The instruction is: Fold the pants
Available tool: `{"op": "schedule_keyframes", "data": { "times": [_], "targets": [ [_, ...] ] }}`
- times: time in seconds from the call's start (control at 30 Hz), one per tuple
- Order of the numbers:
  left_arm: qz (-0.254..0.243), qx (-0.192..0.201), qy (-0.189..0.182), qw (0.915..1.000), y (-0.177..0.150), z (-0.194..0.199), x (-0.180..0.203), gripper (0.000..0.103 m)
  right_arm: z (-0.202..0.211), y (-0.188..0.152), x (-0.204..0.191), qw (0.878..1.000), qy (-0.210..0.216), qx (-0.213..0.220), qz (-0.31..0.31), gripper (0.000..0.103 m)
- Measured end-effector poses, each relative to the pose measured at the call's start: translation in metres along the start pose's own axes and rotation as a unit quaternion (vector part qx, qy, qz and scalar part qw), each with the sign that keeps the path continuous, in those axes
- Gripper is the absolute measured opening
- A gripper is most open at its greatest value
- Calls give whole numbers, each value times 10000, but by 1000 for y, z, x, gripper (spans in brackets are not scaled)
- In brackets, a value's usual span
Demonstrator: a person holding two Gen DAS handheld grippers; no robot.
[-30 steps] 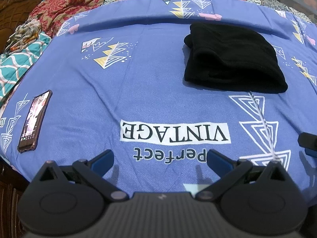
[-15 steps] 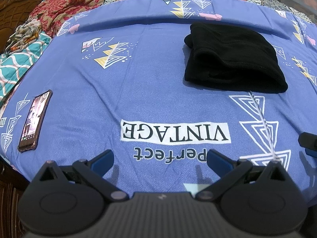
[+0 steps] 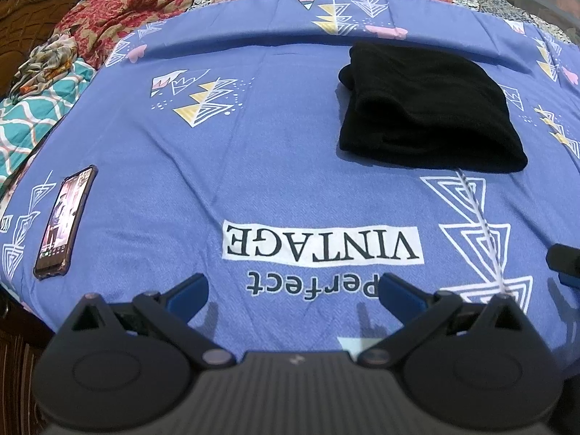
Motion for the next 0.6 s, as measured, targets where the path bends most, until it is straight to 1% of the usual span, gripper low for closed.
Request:
{"op": "schedule_keyframes", "data": {
  "times": [0.6],
  "targets": [
    [2, -16, 9, 10000, -1, -2, 1, 103, 0, 0, 0, 10000, -4, -6, -20, 64]
  ]
}}
Point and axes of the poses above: each gripper's, at about its wrist camera, not at the fingertips, and z roughly against the way its jaws point, x to its right, y to its top, the point moved 6 cm from there along -z, roughly the way its jaws point, and after that the axes turned 9 degrees about x, right-handed, at the moved point
